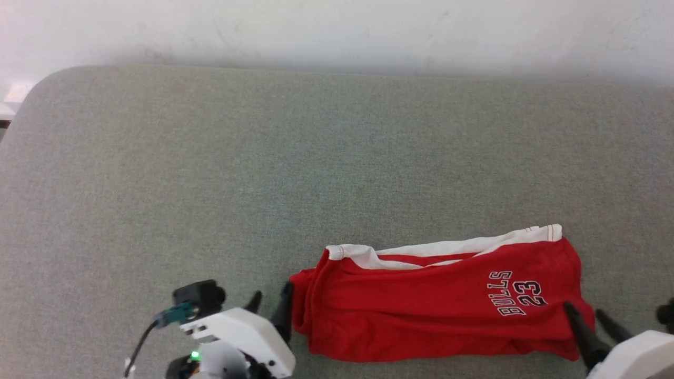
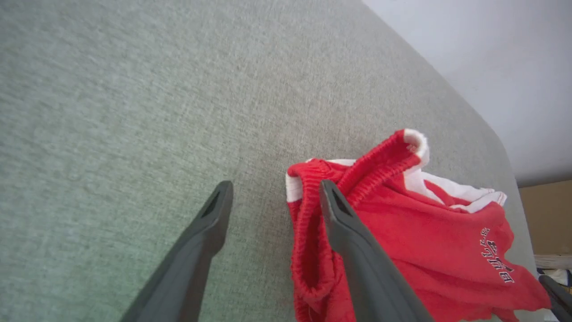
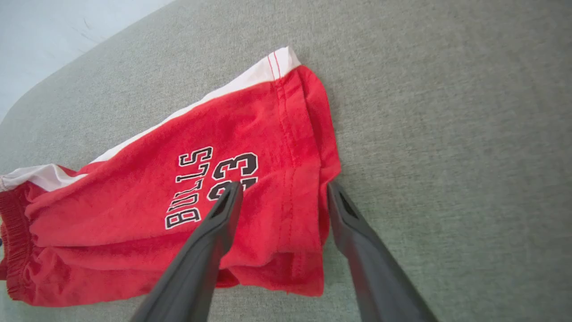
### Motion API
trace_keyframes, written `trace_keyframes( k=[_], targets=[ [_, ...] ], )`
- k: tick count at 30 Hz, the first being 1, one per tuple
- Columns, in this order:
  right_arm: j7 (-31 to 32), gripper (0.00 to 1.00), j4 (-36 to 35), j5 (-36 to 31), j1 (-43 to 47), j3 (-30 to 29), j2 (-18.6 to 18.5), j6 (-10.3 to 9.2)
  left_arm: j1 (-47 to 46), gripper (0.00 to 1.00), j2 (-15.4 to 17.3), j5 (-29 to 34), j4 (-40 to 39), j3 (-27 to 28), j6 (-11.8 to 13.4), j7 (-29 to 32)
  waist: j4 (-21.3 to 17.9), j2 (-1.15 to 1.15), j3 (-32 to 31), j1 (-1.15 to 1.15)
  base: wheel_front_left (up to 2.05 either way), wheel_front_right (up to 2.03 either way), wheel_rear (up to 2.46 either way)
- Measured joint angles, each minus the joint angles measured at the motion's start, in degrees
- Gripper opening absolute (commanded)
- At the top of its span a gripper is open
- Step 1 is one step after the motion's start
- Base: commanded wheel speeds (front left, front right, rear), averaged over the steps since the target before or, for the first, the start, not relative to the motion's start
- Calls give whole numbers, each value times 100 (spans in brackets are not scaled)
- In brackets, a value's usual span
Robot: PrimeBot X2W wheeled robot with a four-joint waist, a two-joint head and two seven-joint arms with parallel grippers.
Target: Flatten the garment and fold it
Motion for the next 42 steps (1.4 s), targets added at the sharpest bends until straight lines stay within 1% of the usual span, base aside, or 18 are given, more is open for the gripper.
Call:
trace_keyframes(
  k=[3, 5, 8, 10, 13, 16, 20, 25, 29, 33, 36, 37, 38, 39, 40, 41, 42],
  targets=[
    [-2, 100, -377, -289, 82, -247, 0, 0, 193, 100, 160, 204, -382, 204, 18, -503, -18, 0, -33, 0, 0, 0, 0],
    [-15, 100, -581, -555, 81, -398, -12, 0, 268, 100, 315, 490, -677, 297, 35, -940, -33, 0, -17, 0, 0, 0, 0],
    [-13, 100, -638, -791, 52, -446, -19, 0, 322, 100, 454, 938, -1035, 497, 105, -1658, -45, 0, 43, 0, 0, 0, 0],
    [9, 100, -575, -817, 9, -397, -16, 0, 324, 100, 476, 1187, -1194, 552, 102, -1890, -35, 0, 98, 0, 0, 0, 0],
    [62, 100, -377, -894, -137, -245, -19, 0, 322, 100, 472, 1522, -1289, 573, 99, -2003, -1, 0, 180, 0, 0, 0, 0],
    [77, 100, -104, -1043, -312, -181, -13, 0, 321, 100, 394, 1680, -1318, 510, 92, -2011, 58, 0, 252, 1, 0, 0, 0],
    [86, 100, 313, -1278, -490, -185, -12, 0, 315, 100, 301, 1711, -1293, 426, 2, -2028, 168, 0, 330, 1, 0, 0, 0],
    [53, 100, 595, -1435, -607, -257, -21, 0, 313, 100, 290, 1712, -1274, 421, -1, -2035, 313, 0, 422, 0, 0, 0, 0],
    [88, 100, 677, -1324, -670, -78, -100, -23, 310, 100, 289, 1706, -1276, 425, -1, -2034, 410, 0, 489, 0, 0, 0, 0],
    [332, 100, 646, -939, -700, 260, -203, -49, 299, 100, 282, 1695, -1274, 428, -2, -2034, 475, 0, 526, 0, 0, 0, 0],
    [505, 100, 587, -866, -718, 445, -248, -51, 297, 100, 265, 1672, -1270, 413, -11, -2033, 507, 0, 535, 0, 0, 0, 0],
    [552, 95, 571, -861, -719, 487, -250, -51, 296, 100, 257, 1659, -1268, 409, -35, -2033, 516, 0, 536, 0, 0, 0, 0],
    [565, 66, 564, -845, -720, 506, -250, -51, 293, 100, 252, 1655, -1262, 403, -52, -2033, 526, 0, 538, 0, 0, 0, 0],
    [565, 42, 566, -825, -720, 515, -250, -51, 286, 100, 247, 1653, -1258, 393, -53, -2033, 536, 0, 539, 0, 0, 0, 0],
    [565, 29, 570, -824, -720, 524, -250, -51, 271, 100, 245, 1653, -1249, 385, -54, -2031, 548, 0, 540, 0, 0, 0, 0],
    [563, 6, 573, -823, -720, 532, -252, -51, 243, 100, 242, 1652, -1237, 377, -57, -2026, 558, 0, 540, 0, 0, 0, 0],
    [550, 0, 580, -824, -721, 526, -250, -51, 216, 100, 238, 1648, -1230, 374, -59, -2025, 567, 0, 536, 0, 0, 0, 0]
  ],
)
